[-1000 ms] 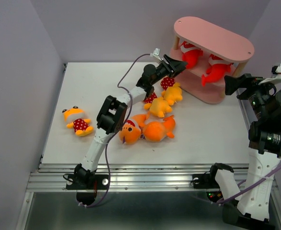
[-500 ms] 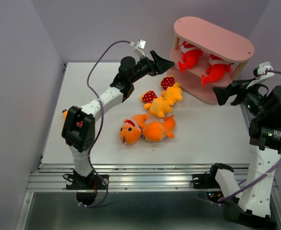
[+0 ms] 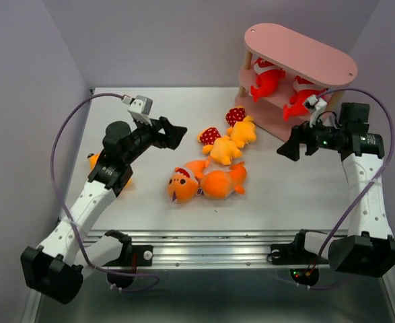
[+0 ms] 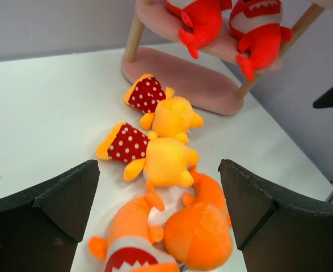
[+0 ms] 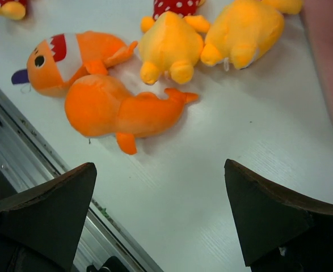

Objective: Place and organize the stuffed toys onto the shelf

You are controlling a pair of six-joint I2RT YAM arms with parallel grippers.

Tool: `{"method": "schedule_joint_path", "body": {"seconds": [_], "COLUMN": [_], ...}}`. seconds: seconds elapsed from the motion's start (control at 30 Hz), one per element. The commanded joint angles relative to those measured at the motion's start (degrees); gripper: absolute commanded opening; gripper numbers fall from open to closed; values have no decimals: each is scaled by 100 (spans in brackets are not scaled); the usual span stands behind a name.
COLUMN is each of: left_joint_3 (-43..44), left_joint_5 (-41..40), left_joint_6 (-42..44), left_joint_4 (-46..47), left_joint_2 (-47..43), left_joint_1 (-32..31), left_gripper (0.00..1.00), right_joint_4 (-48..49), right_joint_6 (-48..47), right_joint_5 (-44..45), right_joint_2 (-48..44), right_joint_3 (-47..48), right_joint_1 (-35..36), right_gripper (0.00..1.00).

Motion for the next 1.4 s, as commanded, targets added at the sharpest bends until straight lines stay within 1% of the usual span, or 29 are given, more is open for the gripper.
{"method": "schedule_joint_path", "body": {"seconds": [0.0,0.07,0.13,0.17,0.2,0.23,0.33,0.37,0.4,0.47,0.53,0.57,0.6,0.7,0.73,0.87,1.03,1.2,1.37], "left_joint_3": [-348,-620,-927,-1007,-1095,-1192,-1280,-1289,-1307,-1342,-1360,-1368,-1368,-1377,-1403,-1482,-1684,-1939,-2132], "left_joint_5": [375,358,358,349,323,288,95,33,-37,-204,-371,-407,-433,-407,-372,-363,-363,-267,-187], "left_joint_6": [325,149,-228,-360,-466,-632,-809,-836,-862,-924,-933,-941,-941,-976,-985,-1038,-1187,-1380,-1600], "left_joint_4": [-456,-553,-615,-624,-693,-825,-1071,-1089,-1342,-1476,-1643,-1678,-1731,-1775,-1784,-1828,-1837,-1723,-1582], "left_joint_2": [-785,-1164,-1540,-1656,-1770,-1971,-2358,-2465,-2561,-2808,-2922,-2992,-2993,-2949,-2923,-2975,-3265,-3458,-3617], "left_joint_1": [35,35,44,44,44,44,44,44,44,44,52,52,52,52,52,44,52,52,52], "left_gripper": [99,99,99,99,99,99,99,99,99,99,99,99,99,99,99,99,99,99,99], "right_joint_4": [12,109,163,163,84,110,460,792,1004,1522,1831,2163,2314,2614,2632,2676,2966,2773,2843], "right_joint_6": [-216,-277,-566,-759,-1300,-1541,-2156,-2228,-2220,-1931,-1510,-1308,-1001,-700,-473,231,1004,1269,1313], "right_joint_5": [596,713,644,556,294,187,55,80,159,633,1230,1502,2044,2680,2734,2981,3051,3200,3332], "right_joint_2": [134,231,407,460,487,461,329,242,223,275,521,635,889,1355,1714,2549,3044,3720,4011], "right_joint_3": [-224,-338,-470,-514,-627,-716,-1136,-1225,-1305,-1332,-1253,-1131,-1060,-718,-586,100,504,742,681], "right_joint_1": [1134,1507,1928,2061,2193,2464,2878,3141,3274,3511,3512,3512,3512,3512,3565,3627,3679,3863,3978], "right_gripper": [100,100,100,100,100,100,100,100,100,100,100,100,100,100,100,100,100,100,100]}}
